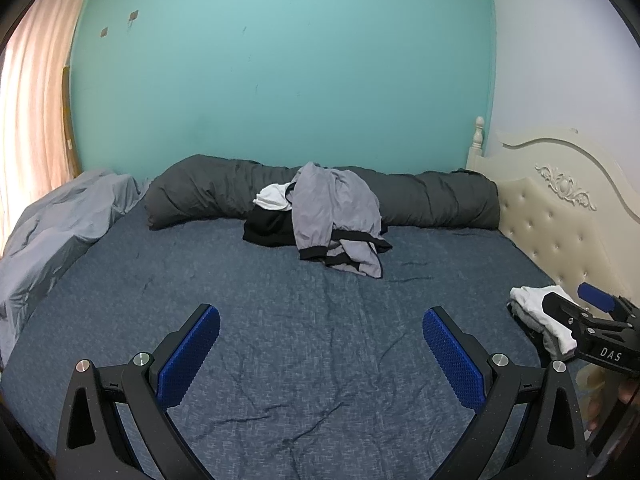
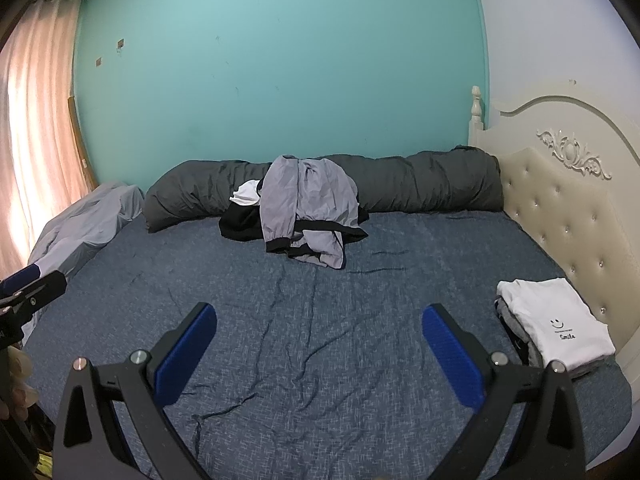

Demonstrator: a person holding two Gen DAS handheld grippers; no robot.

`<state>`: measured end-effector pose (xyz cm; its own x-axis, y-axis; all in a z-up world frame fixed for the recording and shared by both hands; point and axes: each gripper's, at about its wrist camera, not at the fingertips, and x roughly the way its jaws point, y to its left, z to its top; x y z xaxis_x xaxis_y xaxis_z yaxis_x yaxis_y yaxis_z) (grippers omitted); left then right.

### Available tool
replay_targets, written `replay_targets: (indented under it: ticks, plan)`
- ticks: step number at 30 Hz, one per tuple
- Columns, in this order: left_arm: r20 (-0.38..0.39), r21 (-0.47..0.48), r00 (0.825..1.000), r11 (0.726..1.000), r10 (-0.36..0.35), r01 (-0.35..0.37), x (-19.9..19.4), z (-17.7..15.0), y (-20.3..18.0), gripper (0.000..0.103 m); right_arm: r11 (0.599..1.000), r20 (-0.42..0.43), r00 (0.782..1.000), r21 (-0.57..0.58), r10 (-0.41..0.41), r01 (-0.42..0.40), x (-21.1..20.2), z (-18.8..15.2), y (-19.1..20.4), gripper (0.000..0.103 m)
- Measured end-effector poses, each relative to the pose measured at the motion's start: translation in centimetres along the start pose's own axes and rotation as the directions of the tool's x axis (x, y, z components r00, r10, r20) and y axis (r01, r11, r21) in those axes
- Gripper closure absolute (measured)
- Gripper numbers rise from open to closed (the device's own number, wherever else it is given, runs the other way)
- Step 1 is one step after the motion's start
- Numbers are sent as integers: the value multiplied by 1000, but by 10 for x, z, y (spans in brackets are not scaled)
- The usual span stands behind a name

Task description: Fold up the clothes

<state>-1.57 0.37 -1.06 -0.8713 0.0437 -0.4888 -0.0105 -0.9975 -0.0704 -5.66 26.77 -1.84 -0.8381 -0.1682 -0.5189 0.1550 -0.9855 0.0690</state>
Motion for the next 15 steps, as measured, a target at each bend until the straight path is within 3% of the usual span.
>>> replay_targets:
  ticks: [8,10,15]
  plan:
    - [-24,-6,1000,1000,5,-5,35,1,6,0,1000,-24,1000,18,20,-20,37,-5,-10,0]
    - [-38,-27,999,999,29,-30,51,1,9,0,999,-27,999,23,39,-38,52,-5,-15,0]
    - [-75,-50,997,999,6,-10,100,-4,19,0,998,-26,998,-7,66,-66,102,-4,-20,0]
